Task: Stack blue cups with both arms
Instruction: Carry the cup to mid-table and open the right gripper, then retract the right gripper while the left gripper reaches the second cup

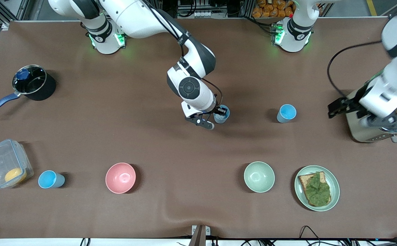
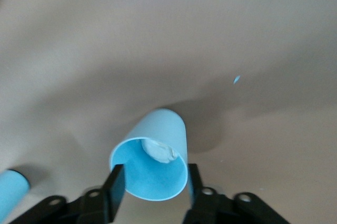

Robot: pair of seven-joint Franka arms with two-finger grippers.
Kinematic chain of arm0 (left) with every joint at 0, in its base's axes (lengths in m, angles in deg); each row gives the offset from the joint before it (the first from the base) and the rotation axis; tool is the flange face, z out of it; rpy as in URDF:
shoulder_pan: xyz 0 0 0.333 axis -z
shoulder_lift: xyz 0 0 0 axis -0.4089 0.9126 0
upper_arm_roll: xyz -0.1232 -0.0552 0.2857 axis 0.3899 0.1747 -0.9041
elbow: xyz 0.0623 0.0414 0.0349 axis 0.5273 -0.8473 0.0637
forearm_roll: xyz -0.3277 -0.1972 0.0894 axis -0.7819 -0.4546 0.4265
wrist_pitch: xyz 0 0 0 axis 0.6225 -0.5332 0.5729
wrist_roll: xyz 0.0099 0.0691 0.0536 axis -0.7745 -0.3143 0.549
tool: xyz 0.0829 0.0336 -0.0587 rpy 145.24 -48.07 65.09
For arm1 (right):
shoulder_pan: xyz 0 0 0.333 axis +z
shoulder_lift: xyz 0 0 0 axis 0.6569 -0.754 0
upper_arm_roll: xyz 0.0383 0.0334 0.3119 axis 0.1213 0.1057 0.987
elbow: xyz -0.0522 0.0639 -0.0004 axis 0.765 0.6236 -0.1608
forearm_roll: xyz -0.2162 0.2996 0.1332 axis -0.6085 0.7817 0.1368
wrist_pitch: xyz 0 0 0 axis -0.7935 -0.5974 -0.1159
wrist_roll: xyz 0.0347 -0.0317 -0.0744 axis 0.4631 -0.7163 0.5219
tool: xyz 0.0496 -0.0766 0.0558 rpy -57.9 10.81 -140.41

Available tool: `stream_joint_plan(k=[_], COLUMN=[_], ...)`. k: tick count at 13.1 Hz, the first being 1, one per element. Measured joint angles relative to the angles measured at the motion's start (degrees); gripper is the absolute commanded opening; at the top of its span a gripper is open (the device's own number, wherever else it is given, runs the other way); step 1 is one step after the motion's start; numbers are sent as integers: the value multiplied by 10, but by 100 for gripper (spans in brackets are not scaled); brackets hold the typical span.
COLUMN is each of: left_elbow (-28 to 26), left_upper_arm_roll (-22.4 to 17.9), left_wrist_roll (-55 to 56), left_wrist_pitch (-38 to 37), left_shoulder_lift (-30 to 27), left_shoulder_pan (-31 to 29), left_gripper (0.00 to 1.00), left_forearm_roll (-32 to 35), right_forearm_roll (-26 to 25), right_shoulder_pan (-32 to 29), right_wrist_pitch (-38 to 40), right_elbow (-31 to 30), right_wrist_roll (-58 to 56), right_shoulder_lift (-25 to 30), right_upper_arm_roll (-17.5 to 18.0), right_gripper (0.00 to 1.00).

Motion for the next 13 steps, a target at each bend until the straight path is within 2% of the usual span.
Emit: stream_joint_plan(k=[3,6,10,13], left_elbow=[-39,-60,-153,-238], left_upper_arm_roll=[1,2,3,5], left_wrist_roll=[-1,1,10,43], left_wrist_pitch=[24,40,174,277], left_shoulder_lift=[36,44,47,53], left_shoulder_pan=[9,37,74,93], left_gripper=[100,100,100,100], left_forearm_roll=[0,0,-26,-49], right_forearm_roll=[-12,-17,-101,-126], right_shoulder_pan=[-78,-168,-251,-280], right_wrist_pitch=[134,253,332,375], right_elbow=[10,8,2,-1], right_wrist_roll=[-77,-179,-282,-342], right_shoulder_lift=[58,104,126,151], right_upper_arm_roll=[-9,-18,-19,-20], right_gripper=[100,100,100,100])
